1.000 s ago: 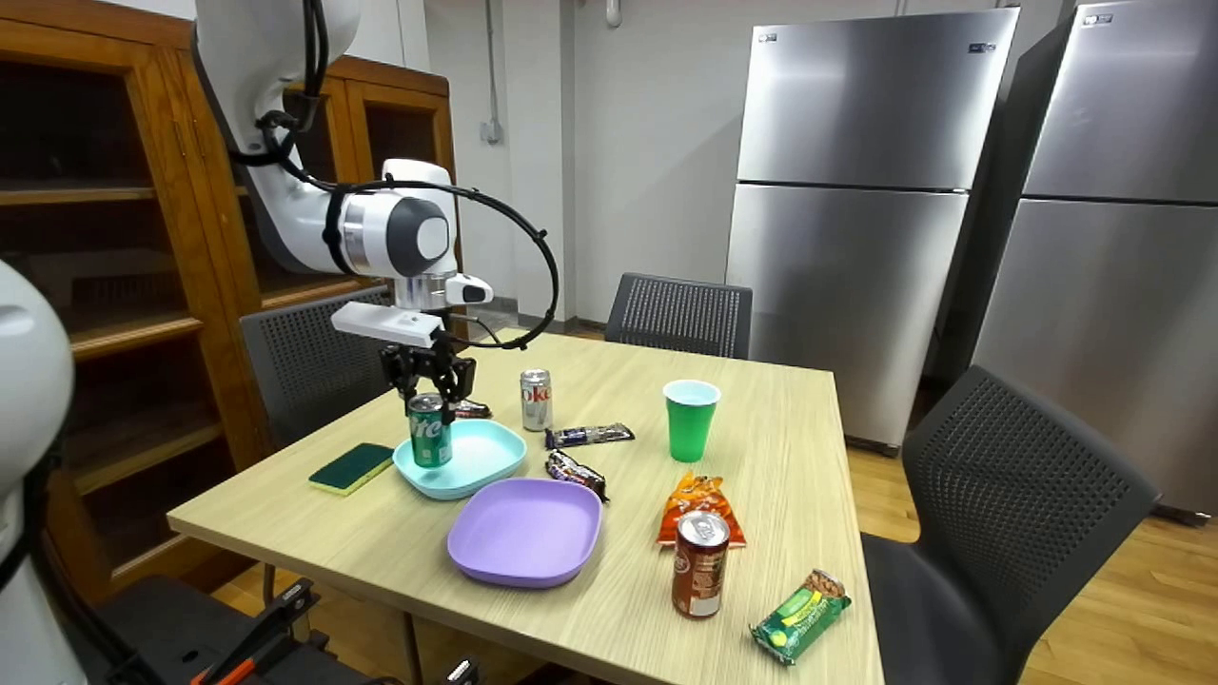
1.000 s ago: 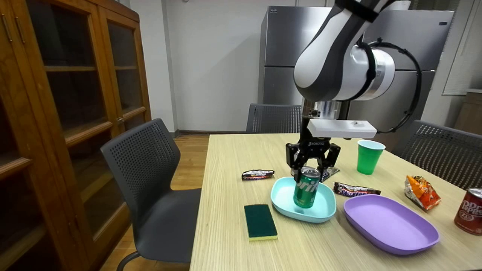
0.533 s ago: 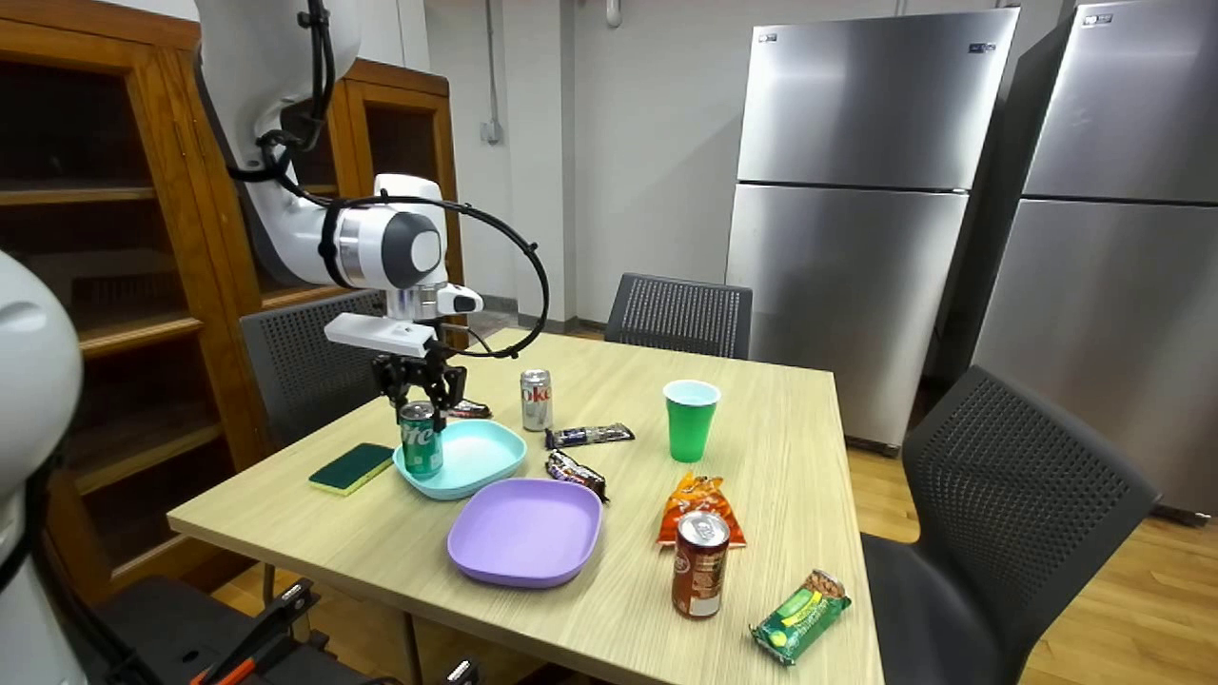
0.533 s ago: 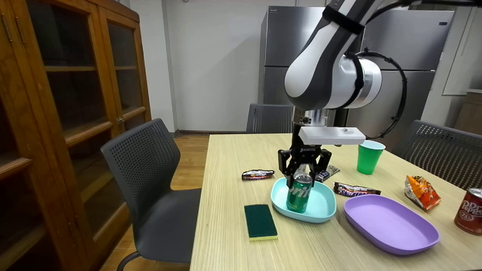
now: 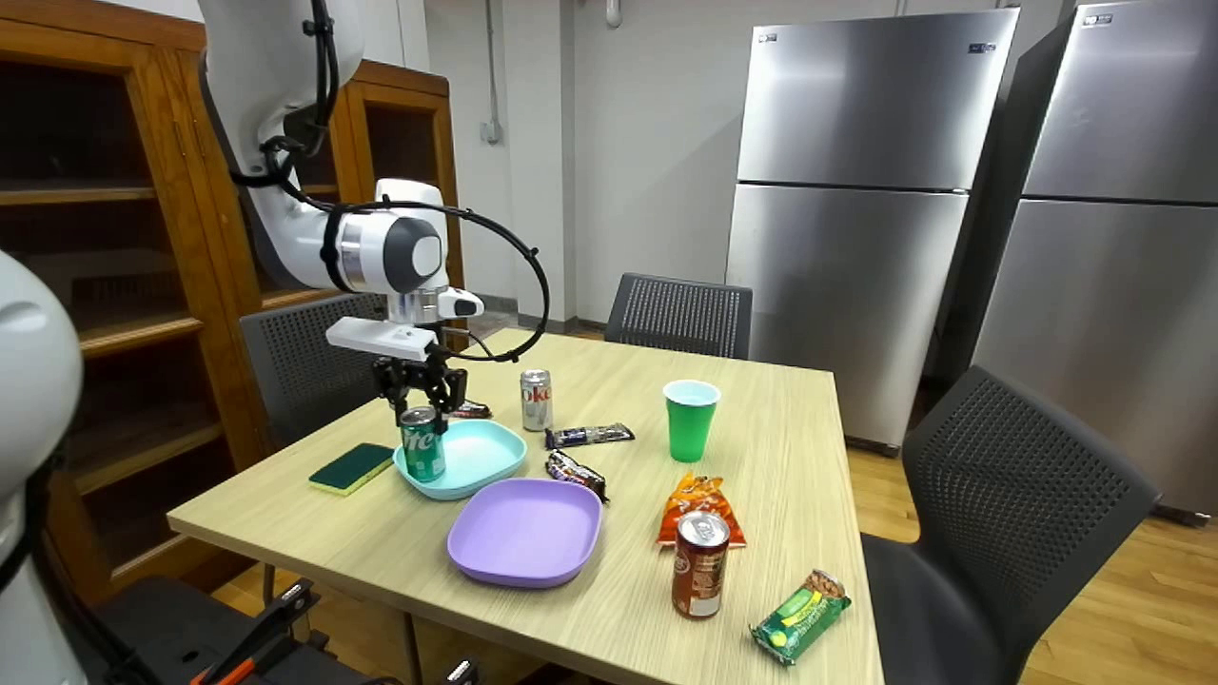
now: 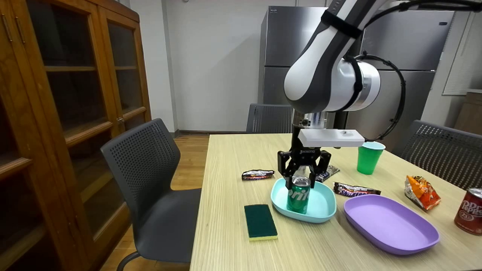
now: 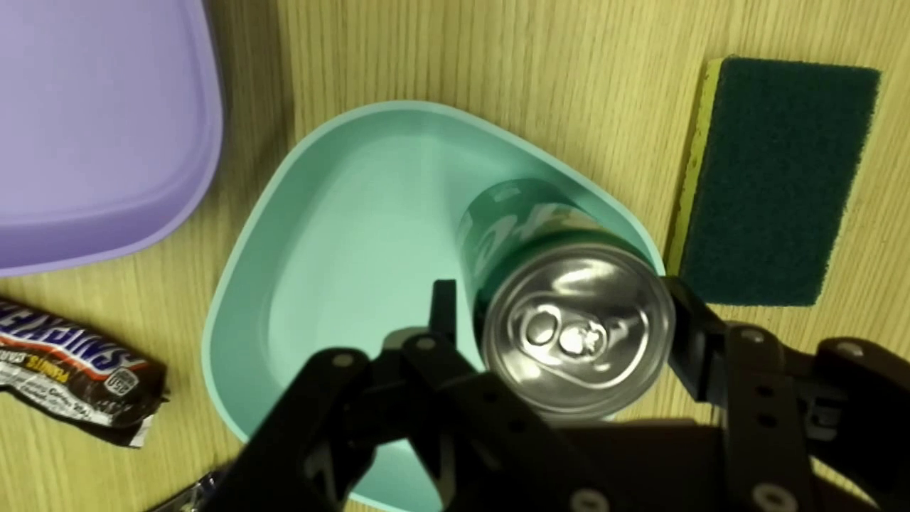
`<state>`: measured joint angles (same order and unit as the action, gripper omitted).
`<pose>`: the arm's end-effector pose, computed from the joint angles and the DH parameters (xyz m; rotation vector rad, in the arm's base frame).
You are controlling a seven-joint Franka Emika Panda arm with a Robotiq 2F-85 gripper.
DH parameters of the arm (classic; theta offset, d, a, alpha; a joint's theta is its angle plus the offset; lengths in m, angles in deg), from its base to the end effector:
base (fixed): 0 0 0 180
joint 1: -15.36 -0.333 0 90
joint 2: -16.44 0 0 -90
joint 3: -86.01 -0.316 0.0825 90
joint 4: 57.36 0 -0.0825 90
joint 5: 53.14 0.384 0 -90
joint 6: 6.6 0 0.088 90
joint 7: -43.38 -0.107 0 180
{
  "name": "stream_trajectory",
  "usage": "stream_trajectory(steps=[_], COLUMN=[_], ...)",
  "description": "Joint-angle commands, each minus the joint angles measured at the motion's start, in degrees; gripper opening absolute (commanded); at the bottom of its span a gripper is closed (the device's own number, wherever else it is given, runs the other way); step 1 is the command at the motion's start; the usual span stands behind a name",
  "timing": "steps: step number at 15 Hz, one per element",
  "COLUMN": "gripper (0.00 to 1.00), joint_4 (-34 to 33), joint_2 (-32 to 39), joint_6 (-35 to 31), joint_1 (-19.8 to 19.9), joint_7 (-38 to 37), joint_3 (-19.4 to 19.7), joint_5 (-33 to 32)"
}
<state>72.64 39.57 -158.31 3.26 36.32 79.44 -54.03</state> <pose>0.5040 0.1730 0.1782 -3.0925 -0.3224 0.0463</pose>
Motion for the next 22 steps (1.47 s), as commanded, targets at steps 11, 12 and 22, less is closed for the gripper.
stream_trajectory(steps=[11,12,22], gripper=[1.0,1.0,1.0], joint_4=[-5.4,-6.8,-23.7], joint_2=[-3.2,-2.1,9.8], joint_6=[5.1,4.8,10.3], joint_1=[2.1,2.2,2.0], joint_7=[-0.5,-0.9,-2.9], joint_3=[3.2,3.6,6.9], joint_5=[-0.8,-1.0,-1.7])
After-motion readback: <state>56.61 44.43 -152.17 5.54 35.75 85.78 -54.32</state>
